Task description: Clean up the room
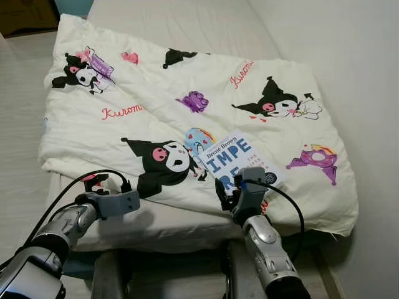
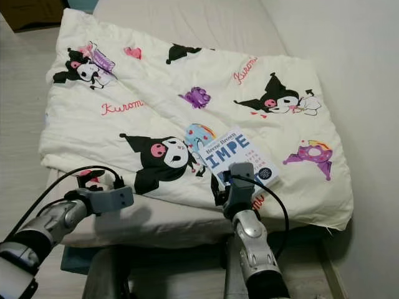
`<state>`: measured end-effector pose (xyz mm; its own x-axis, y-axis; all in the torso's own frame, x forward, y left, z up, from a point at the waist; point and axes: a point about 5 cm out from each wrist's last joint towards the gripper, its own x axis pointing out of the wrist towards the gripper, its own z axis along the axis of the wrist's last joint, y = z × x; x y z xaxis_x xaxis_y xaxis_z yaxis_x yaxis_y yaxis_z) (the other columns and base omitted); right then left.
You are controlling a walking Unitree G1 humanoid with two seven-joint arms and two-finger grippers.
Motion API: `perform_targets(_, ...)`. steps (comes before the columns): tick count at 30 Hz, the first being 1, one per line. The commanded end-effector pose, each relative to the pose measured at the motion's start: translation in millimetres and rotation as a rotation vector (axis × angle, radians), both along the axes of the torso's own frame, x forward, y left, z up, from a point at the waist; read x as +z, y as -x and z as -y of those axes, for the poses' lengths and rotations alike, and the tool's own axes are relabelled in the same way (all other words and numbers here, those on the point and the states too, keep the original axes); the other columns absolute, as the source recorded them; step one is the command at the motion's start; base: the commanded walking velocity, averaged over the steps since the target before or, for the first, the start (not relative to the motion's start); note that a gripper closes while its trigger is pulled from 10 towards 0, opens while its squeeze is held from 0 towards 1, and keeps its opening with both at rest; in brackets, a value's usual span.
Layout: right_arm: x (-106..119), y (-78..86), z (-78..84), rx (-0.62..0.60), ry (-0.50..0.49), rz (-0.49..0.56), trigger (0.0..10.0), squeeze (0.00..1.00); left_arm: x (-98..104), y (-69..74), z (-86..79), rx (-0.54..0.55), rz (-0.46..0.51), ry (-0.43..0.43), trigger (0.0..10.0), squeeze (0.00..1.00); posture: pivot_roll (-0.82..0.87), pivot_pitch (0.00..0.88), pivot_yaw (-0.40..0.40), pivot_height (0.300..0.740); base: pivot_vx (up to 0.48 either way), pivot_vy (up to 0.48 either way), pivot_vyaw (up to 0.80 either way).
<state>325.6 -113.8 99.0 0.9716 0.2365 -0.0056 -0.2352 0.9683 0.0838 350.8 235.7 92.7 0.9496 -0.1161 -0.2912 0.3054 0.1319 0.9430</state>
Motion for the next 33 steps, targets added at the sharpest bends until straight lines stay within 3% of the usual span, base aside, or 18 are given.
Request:
perform_targets(1, -8, 6.1, -2.1, 0.013, -0.013, -0.040, 10.0, 0.00, -8, 6.3, -8.4, 0.008, -0.033, -0.051, 10.0, 0.00, -0.04, 0.359, -0.063, 0.532, 0.000, 0.000, 0.00)
perform_targets(11, -2, 13.7, -5.8, 0.043, 0.002, -0.041, 10.0, 0.00, -4, 6.9, -25.8, 0.046, 0.043, -0.220, 10.0, 0.00, -0.08, 0.383, -0.081, 0.527, 0.000, 0.000, 0.00)
perform_targets(13, -2, 13.7, -5.8, 0.043, 0.002, -0.041, 10.0, 0.00, -4, 6.9, -25.8, 0.046, 0.043, -0.220, 10.0, 0.00, -0.08, 0.383, -0.081, 0.527, 0.000, 0.000, 0.00)
perform_targets(21, 10, 25.4, -3.3, 0.048, 0.016, -0.038, 10.0, 0.00, 11, 0.9, -36.9, 0.093, 0.167, -0.387, 10.0, 0.00, -0.15, 0.422, -0.075, 0.527, 0.000, 0.000, 0.00)
perform_targets(28, 14, 27.7, -2.8, 0.042, 0.018, -0.037, 10.0, 0.00, 20, -3.7, -38.0, 0.099, 0.215, -0.420, 10.0, 0.00, -0.17, 0.443, -0.069, 0.527, 0.000, 0.000, 0.00)
perform_targets(33, 17, 32.1, -2.6, 0.040, 0.023, -0.039, 10.0, 0.00, 39, -12.5, -38.4, 0.102, 0.284, -0.443, 10.0, 0.00, -0.18, 0.446, -0.064, 0.527, 0.000, 0.000, 0.00)
